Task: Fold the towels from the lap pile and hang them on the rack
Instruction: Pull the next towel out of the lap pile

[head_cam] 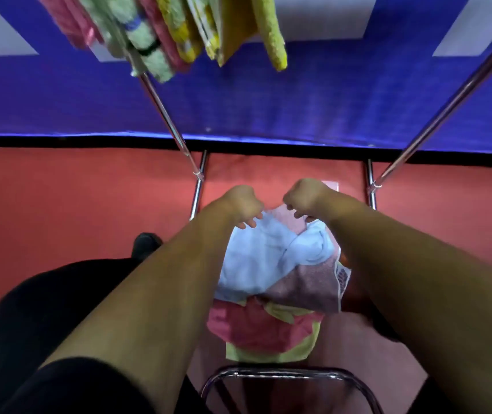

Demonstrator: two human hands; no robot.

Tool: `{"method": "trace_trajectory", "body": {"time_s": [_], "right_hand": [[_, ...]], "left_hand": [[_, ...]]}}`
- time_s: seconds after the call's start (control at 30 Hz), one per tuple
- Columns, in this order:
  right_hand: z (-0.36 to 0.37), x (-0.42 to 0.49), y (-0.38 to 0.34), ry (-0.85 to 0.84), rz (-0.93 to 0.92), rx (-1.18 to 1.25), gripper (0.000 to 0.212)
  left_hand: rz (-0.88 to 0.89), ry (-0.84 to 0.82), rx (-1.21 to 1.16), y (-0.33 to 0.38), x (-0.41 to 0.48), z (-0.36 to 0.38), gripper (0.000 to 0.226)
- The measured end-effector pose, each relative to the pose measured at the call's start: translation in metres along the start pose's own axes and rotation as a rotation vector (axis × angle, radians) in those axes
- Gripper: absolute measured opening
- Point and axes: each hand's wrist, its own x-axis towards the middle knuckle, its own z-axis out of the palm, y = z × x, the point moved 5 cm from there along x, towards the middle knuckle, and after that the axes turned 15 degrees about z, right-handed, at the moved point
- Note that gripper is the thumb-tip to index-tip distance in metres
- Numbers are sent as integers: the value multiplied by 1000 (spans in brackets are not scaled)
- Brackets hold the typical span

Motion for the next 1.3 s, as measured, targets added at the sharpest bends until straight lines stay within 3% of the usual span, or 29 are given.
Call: {"method": "trace_trajectory", "body": {"time_s": [0.13,0.23,0.33,0.43,0.5,0.57,0.73,0.8,0.9,1.0,1.07,1.3], "right_hand": [[42,40,38,-106,64,-120,29],[70,65,70,-202,205,-102,34],[85,82,93,-87,177,-247,43],[109,89,108,-130,105,-342,61],[120,89,115,-120,74,-447,67],[127,92,118,-50,63,-507,59],[133,98,127,-9,113,-585,29],[132,97,126,30,106,-616,30],[120,92,118,124,128,-580,51],[97,88,103,233,93,-517,47],[81,81,93,272,69,-501,43],[24,31,65,314,-15,-397,41]], "left_hand": [[-121,-125,134,-46,32,45,25],[-86,-179,341,-65,41,81,39],[-46,-352,362,-92,43,132,52],[-55,-476,383,-123,39,169,52],[-14,-427,414,-131,38,178,65],[48,-341,447,-131,41,180,72],[156,-183,429,-114,49,183,37],[193,-157,377,-110,51,189,41],[160,-69,152,-104,52,187,38],[20,105,13,-95,50,160,13],[13,187,-59,-85,52,136,8],[246,0,-126,-19,18,71,21]]}}
